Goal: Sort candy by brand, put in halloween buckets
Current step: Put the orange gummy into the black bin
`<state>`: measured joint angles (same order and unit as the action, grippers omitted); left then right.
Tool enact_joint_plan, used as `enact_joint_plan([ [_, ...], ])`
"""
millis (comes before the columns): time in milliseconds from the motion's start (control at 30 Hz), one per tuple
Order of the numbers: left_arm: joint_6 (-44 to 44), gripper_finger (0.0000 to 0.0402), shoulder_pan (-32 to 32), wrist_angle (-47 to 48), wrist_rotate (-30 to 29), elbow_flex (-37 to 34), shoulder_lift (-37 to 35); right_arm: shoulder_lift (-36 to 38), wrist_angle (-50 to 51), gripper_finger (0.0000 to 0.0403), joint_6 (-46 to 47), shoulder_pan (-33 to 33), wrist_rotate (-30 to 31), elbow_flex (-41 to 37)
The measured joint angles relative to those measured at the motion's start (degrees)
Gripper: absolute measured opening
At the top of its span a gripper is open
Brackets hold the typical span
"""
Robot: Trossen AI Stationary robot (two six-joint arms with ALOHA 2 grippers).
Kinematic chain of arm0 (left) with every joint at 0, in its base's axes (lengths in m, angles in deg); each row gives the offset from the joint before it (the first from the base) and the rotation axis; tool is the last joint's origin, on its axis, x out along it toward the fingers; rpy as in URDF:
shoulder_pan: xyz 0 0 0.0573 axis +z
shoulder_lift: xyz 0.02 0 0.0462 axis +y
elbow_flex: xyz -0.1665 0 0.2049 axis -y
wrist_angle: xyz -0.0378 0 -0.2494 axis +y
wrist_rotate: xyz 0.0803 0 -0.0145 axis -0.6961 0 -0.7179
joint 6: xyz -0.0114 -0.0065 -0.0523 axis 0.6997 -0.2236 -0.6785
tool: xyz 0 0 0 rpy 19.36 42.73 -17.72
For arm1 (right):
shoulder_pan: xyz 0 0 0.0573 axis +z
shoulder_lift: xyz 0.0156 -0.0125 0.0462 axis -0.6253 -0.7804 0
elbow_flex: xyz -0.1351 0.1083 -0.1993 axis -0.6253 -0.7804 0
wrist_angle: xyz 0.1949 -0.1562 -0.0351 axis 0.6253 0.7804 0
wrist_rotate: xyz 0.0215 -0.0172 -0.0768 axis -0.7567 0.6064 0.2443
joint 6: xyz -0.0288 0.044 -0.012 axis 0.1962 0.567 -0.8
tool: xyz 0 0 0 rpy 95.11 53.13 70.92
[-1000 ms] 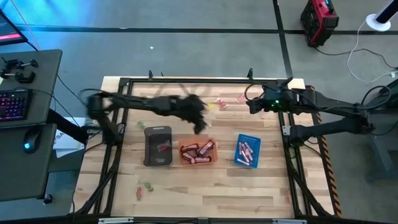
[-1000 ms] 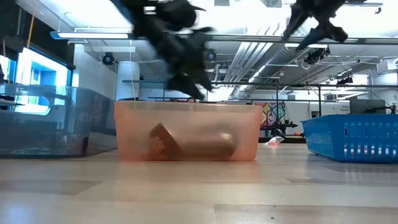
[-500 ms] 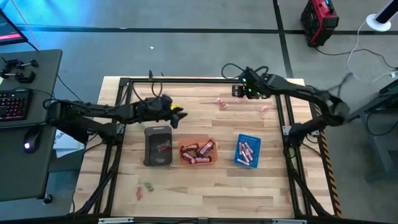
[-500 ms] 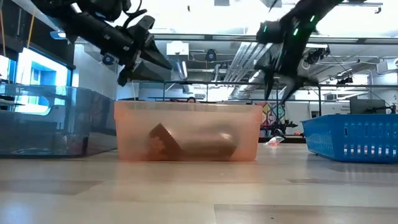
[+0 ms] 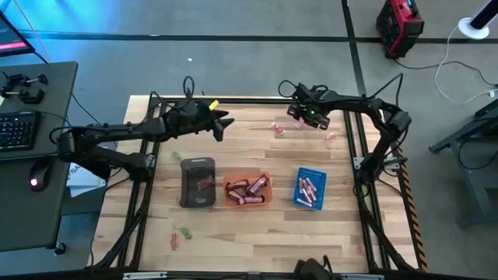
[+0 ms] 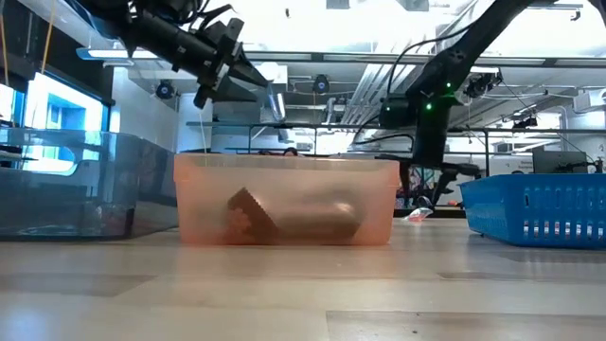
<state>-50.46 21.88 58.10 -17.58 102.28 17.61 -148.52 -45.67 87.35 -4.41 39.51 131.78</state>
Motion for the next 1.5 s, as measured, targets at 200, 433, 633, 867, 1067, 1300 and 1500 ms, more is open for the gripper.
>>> enact_joint_plan([
  [200,0.66,0.0203,2.25,0.27,6.06,0.07,0.07,-1.98,-1.46,0.0209,3.57,-1.65,1.28,0.04],
  [433,-0.52,0.0203,2.8,0.01,6.95,0.07,0.05,-5.18,-2.17,0.0189,3.64,-3.39,0.92,0.22],
  [633,-1.72,0.0203,2.78,-0.04,6.88,0.07,0.04,-4.45,-1.05,0.0099,-3.42,-3.59,1.29,0.0],
  [867,-3.02,0.0203,2.78,-0.5,9.39,0.23,-0.29,3.21,3.53,0.002,-18.57,-3.53,5.42,-0.04],
  [1067,-6.16,0.0203,1.58,-0.24,10.99,0.75,-0.31,14.62,4.7,0.003,-25.69,0.25,5.59,-0.04],
  [1300,-8.36,0.0203,-0.39,-0.17,11.06,0.75,-0.31,24.32,3.9,0.0005,-25.83,5.74,5.62,-0.02],
  [1500,-9.17,0.0203,-2.37,6.08,22.61,0.71,-1.35,25.55,-1.53,0.0009,-25.33,11.97,0.45,-0.02],
])
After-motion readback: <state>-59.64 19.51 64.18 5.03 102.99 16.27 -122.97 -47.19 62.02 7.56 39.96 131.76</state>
